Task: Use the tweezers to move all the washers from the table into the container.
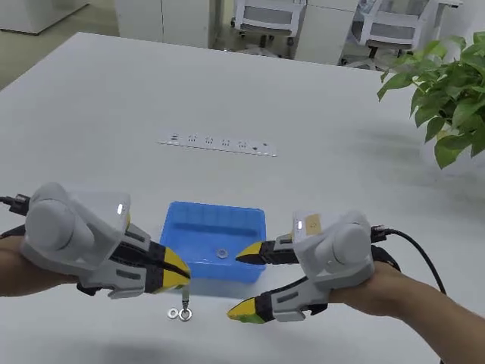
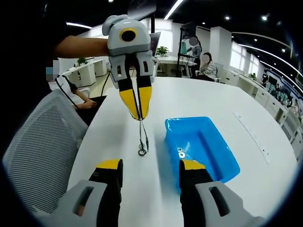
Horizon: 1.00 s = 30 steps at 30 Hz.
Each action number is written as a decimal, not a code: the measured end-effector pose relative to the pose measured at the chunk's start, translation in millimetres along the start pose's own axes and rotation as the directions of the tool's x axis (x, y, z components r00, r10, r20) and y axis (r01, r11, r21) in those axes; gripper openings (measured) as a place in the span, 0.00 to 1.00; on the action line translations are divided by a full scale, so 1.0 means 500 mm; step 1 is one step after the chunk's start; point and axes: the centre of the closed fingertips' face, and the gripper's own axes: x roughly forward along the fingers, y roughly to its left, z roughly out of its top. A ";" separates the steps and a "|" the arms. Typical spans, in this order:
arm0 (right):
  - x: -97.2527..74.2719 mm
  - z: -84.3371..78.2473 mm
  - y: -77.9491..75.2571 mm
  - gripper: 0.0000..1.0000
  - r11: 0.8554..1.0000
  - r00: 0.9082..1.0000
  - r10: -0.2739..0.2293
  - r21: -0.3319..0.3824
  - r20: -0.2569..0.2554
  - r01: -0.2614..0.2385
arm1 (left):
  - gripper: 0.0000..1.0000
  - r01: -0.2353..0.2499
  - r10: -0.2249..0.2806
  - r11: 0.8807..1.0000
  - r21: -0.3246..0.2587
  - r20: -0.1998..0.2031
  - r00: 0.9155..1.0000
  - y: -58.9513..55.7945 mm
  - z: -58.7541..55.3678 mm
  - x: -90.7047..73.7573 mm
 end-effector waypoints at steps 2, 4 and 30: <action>0.009 0.001 0.001 0.44 1.000 1.000 0.007 -0.007 -0.002 -0.007 | 0.06 0.002 -0.002 1.000 -0.001 -0.001 1.000 0.000 -0.001 0.000; 0.016 0.005 0.003 0.42 1.000 1.000 0.015 -0.010 0.003 -0.015 | 0.06 0.001 -0.001 1.000 -0.002 -0.002 1.000 0.000 -0.002 -0.001; 0.122 0.029 0.025 0.18 0.986 0.994 0.098 -0.131 -0.046 -0.103 | 0.06 0.012 -0.012 1.000 0.007 -0.025 1.000 -0.004 0.001 0.000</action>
